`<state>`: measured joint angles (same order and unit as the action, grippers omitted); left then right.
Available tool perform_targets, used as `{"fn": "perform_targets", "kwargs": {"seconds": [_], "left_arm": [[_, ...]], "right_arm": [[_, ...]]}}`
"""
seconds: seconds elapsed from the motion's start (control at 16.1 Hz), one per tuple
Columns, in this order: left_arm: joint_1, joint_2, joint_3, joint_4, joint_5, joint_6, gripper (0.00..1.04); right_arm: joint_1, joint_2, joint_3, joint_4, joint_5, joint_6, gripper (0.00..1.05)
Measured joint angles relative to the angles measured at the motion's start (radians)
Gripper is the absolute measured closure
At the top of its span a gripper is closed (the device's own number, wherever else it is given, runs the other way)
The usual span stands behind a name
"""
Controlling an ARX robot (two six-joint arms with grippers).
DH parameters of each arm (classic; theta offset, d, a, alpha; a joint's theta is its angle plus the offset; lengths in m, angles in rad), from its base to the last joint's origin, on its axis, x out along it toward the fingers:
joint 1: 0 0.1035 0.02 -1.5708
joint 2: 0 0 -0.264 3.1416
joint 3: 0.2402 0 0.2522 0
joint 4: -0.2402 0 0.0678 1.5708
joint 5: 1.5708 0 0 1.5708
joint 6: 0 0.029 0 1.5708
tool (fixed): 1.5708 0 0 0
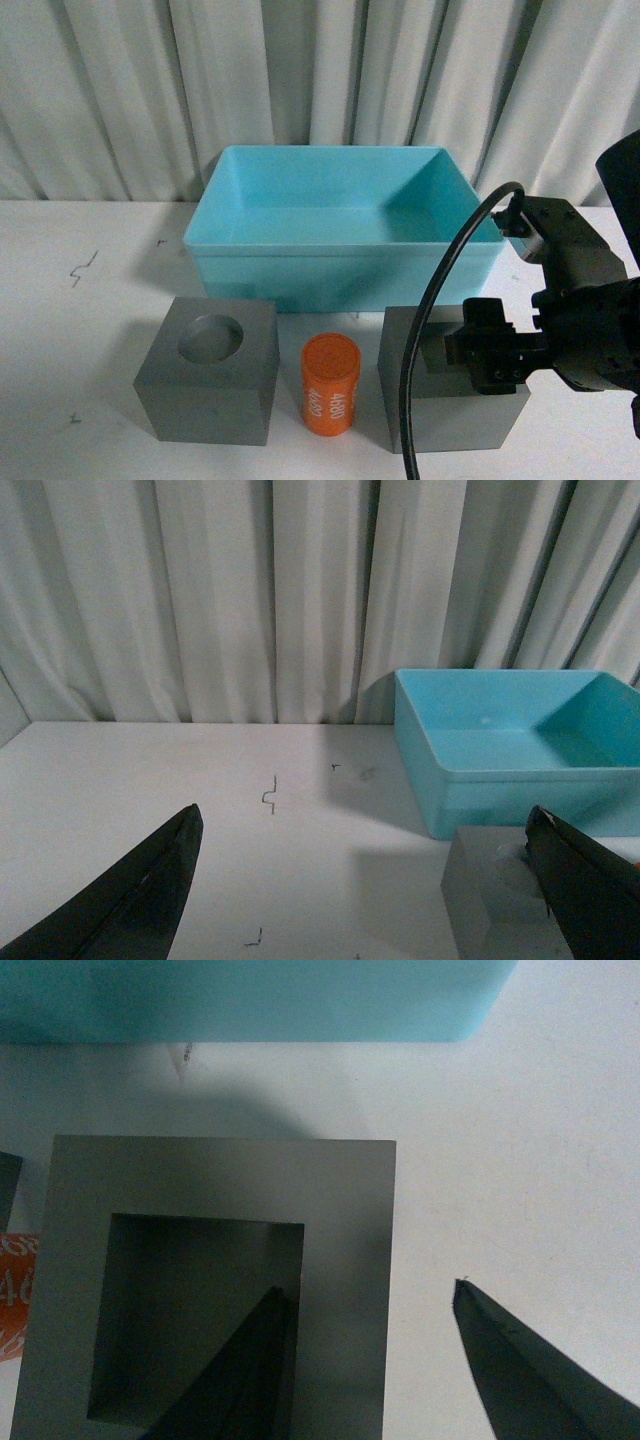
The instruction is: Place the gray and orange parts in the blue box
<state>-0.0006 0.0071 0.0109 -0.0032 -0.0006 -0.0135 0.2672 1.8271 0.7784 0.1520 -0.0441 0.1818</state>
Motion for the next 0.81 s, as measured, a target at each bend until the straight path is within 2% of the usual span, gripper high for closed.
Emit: {"fn": "perform_targets", "kwargs": {"seconds": [0.25, 0.43, 0.56, 0.62, 0.68, 0.74, 0.81], "left_arm": [[0.000, 0.000, 0.000, 0.000, 0.000, 0.000, 0.07], [0.000, 0.000, 0.000, 0.000, 0.000, 0.000, 0.07], [0.000, 0.000, 0.000, 0.000, 0.000, 0.000, 0.07], [0.000, 0.000, 0.000, 0.000, 0.000, 0.000, 0.07], [0.000, 0.000, 0.000, 0.000, 0.000, 0.000, 0.07], [0.000, 0.000, 0.000, 0.000, 0.000, 0.000, 0.07], [0.000, 0.000, 0.000, 0.000, 0.000, 0.000, 0.07]], "right_arm": [[-0.031, -0.083, -0.081, 0.000, 0.022, -0.016, 0.85], [-0.093, -0.304, -0.156, -0.111, 0.011, -0.059, 0.86], [-0.154, -0.497, -0.068, -0.142, -0.040, -0.101, 0.86], [-0.207, -0.410, 0.275, -0.006, -0.046, -0.148, 0.86], [-0.133, -0.082, 0.522, -0.067, -0.031, -0.148, 0.86], [-0.033, 0.174, 0.753, -0.133, 0.042, -0.133, 0.86], [-0.012, 0.308, 0.851, -0.194, 0.137, -0.110, 0.86]]}}
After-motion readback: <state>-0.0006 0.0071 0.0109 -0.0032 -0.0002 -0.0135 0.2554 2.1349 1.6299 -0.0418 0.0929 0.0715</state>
